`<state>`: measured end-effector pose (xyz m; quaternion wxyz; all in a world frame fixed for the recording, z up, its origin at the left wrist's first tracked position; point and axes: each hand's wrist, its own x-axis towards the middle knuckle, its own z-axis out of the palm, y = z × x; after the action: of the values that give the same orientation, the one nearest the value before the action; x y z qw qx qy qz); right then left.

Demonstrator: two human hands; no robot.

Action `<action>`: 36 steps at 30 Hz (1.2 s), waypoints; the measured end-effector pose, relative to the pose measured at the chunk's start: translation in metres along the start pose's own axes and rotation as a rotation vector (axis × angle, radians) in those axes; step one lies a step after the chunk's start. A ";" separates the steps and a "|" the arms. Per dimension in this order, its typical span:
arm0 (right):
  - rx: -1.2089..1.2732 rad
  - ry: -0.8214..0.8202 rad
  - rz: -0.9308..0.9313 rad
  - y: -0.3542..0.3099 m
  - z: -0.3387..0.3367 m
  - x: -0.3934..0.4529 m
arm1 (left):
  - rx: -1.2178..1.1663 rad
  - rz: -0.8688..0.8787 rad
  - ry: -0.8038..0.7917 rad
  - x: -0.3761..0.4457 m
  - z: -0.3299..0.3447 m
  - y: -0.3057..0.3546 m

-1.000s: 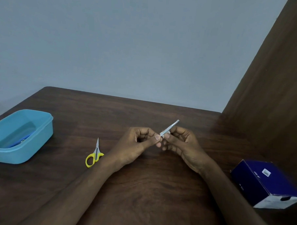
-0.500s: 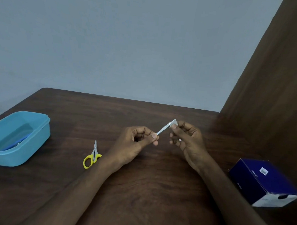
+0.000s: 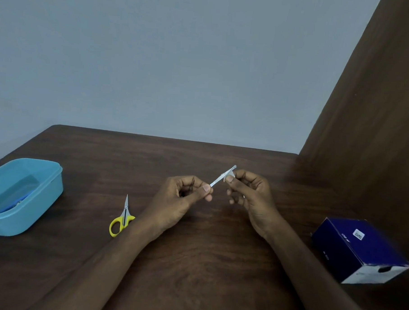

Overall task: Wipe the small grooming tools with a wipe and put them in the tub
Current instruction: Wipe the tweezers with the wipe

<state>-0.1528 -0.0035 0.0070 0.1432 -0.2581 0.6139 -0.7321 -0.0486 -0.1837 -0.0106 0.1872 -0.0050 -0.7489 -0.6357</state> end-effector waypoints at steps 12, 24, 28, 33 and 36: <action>-0.154 -0.117 -0.023 0.009 0.007 -0.002 | 0.019 0.006 0.016 0.000 0.000 -0.001; -0.047 0.147 0.012 0.001 -0.009 0.007 | 0.027 0.016 0.033 0.000 0.000 0.000; -0.056 0.327 -0.032 0.009 -0.011 0.012 | 0.049 0.001 0.041 0.000 0.001 0.001; -0.077 0.461 -0.032 0.016 -0.016 0.016 | 0.000 -0.023 0.065 0.002 0.000 0.000; -0.132 0.377 -0.013 0.016 -0.006 0.011 | -0.003 -0.025 0.069 0.002 0.000 -0.001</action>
<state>-0.1670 -0.0080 -0.0073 0.0037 -0.1292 0.6748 -0.7266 -0.0511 -0.1845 -0.0107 0.2052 0.0260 -0.7411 -0.6387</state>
